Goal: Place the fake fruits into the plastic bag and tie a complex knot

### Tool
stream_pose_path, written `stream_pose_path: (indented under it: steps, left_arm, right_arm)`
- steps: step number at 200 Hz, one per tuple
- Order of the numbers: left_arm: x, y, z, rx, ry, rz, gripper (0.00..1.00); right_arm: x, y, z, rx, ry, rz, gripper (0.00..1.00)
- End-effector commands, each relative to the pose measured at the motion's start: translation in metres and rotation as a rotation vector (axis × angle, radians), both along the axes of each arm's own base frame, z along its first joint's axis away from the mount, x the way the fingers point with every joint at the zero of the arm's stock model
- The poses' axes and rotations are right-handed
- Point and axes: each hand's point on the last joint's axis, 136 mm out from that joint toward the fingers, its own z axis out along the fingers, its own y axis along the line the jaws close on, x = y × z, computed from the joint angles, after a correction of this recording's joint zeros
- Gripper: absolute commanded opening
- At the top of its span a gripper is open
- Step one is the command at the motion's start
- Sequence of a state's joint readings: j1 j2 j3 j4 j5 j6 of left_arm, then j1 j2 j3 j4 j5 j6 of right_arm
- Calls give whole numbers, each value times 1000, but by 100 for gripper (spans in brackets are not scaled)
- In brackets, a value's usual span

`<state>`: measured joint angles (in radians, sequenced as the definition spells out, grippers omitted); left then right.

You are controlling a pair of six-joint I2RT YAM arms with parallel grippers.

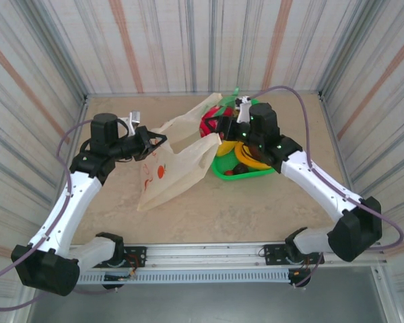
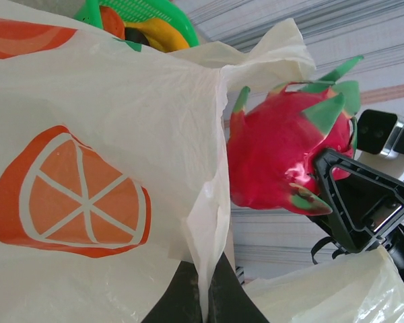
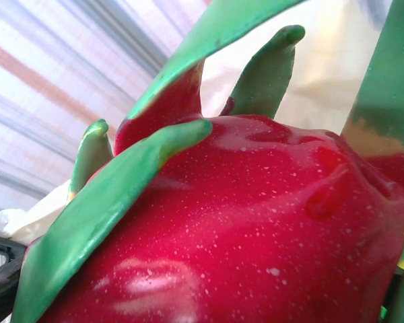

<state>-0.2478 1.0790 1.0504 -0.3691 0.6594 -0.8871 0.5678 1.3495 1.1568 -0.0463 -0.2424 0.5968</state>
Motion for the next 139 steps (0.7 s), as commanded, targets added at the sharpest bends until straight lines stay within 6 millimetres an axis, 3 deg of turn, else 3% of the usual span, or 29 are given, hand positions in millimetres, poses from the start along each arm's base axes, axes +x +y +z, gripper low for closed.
stream_pose_path:
  steps: [1, 33, 80, 114, 139]
  left_arm:
    - [-1, -1, 5, -4, -26, -26, 0]
    - [0, -1, 6, -9, -26, -25, 0]
    - [0, -1, 5, -13, -24, -23, 0]
    - [0, -2, 5, -18, -22, -23, 0]
    - [-1, -1, 6, -17, -26, -21, 0]
  right_arm:
    - [1, 26, 34, 53, -118, 77, 66]
    - [-5, 56, 21, 33, -99, 150, 67]
    - [-19, 91, -17, -20, -48, 222, 72]
    - [-21, 105, -32, -49, -28, 255, 80]
    - [-22, 107, -35, -72, -20, 272, 92]
